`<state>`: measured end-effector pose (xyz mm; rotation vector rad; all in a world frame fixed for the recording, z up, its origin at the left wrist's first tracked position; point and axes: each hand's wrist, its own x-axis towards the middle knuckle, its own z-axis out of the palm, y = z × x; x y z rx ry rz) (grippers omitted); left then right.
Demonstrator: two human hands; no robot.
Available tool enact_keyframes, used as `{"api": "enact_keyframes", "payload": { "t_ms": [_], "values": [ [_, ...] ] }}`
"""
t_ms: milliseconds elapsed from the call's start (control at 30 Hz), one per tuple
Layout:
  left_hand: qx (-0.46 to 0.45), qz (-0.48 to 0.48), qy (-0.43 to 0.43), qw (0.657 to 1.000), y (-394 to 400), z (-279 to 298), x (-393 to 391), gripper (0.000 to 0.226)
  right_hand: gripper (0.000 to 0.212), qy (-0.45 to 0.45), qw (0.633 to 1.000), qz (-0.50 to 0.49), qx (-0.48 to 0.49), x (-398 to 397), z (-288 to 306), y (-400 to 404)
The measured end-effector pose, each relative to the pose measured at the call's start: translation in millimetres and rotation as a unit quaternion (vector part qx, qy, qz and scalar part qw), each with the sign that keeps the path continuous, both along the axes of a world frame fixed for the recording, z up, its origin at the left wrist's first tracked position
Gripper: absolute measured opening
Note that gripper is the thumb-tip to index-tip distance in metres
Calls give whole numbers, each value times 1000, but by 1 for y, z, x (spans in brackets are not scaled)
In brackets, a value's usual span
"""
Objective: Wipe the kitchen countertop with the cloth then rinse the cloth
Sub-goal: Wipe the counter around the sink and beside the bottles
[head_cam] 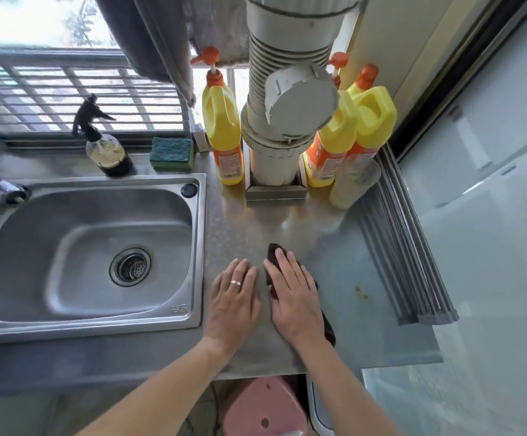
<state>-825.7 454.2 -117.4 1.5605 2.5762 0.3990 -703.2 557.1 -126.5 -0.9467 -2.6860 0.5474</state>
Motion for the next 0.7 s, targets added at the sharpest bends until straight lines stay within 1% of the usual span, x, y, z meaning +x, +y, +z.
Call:
{"api": "enact_keyframes", "payload": {
  "t_ms": [100,233,367,433,533,567,633,700],
  "values": [
    [-6,10,0,1000,-1,-6,7,50,56,-1,1000,14,-1,17,-3,26],
    [8,11,9,1000,-1,-5,8,49,54,-3,999,-37,1,44,0,61],
    [3,12,16,1000,0,-2,9,51,51,6,997,-79,-7,69,-1,82],
    [-5,15,14,1000,-1,-1,10,52,49,25,995,-93,-3,76,-3,88],
    [-10,17,11,1000,-1,1,11,54,50,98,985,-143,-14,82,7,88],
    [-10,16,11,1000,-1,2,11,53,49,120,979,-166,1,86,14,85],
    [-8,17,10,1000,0,5,12,50,45,138,969,-194,66,96,27,73],
    [2,20,4,1000,1,8,10,46,44,120,965,-208,108,110,27,58]
  ]
}}
